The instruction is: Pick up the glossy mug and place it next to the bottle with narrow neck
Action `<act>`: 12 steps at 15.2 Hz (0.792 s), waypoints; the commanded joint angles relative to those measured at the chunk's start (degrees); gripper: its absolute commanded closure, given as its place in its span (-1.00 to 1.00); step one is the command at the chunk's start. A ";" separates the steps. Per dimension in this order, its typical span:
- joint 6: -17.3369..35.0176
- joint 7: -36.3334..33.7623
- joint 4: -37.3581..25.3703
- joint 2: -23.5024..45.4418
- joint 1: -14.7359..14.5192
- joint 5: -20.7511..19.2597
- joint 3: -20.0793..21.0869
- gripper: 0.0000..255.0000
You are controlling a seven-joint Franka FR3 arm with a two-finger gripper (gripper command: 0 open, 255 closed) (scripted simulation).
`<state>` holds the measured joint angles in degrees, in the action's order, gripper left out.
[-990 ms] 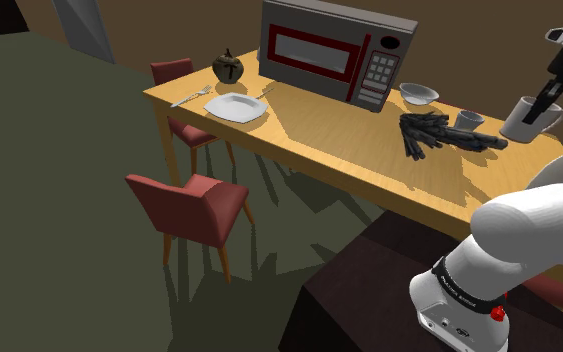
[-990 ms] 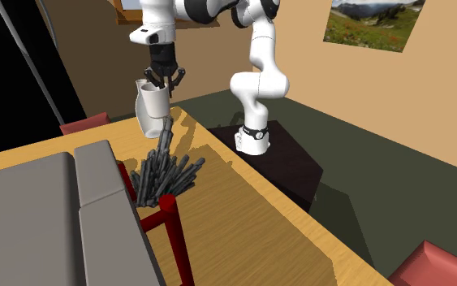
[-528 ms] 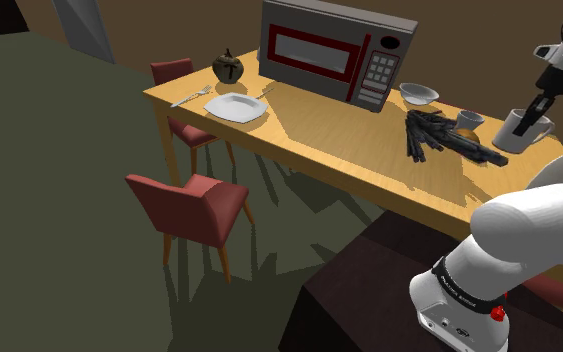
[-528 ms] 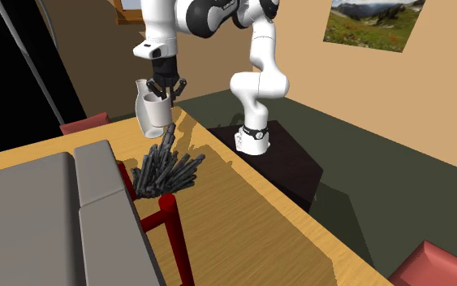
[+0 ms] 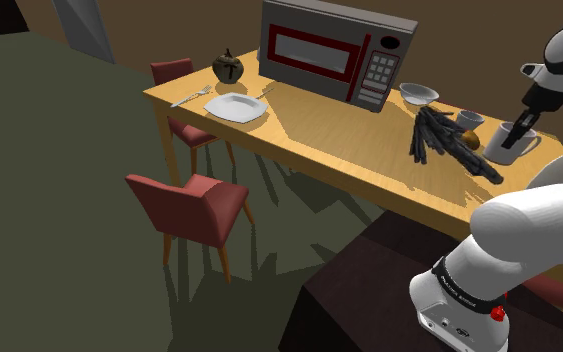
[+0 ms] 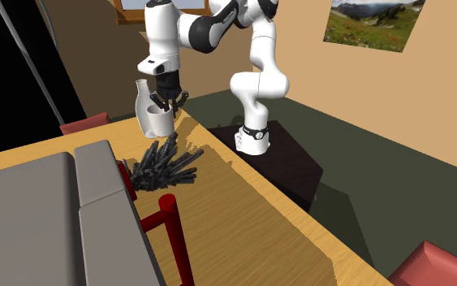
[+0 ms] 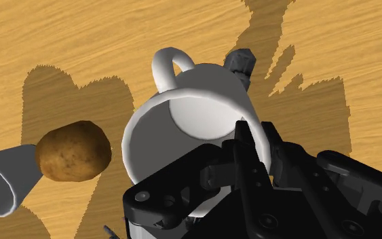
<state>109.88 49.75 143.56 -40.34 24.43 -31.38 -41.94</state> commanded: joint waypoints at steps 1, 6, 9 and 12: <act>1.72 0.00 0.99 0.58 0.00 -0.55 -0.95 1.00; 5.95 -0.42 3.64 2.09 -0.09 -1.82 -3.04 1.00; 8.61 -0.66 5.09 3.24 -0.27 -2.58 -4.41 1.00; 11.37 -0.89 6.43 4.60 -0.56 -3.32 -5.89 1.00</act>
<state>120.11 48.94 148.60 -36.16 23.85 -34.30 -47.22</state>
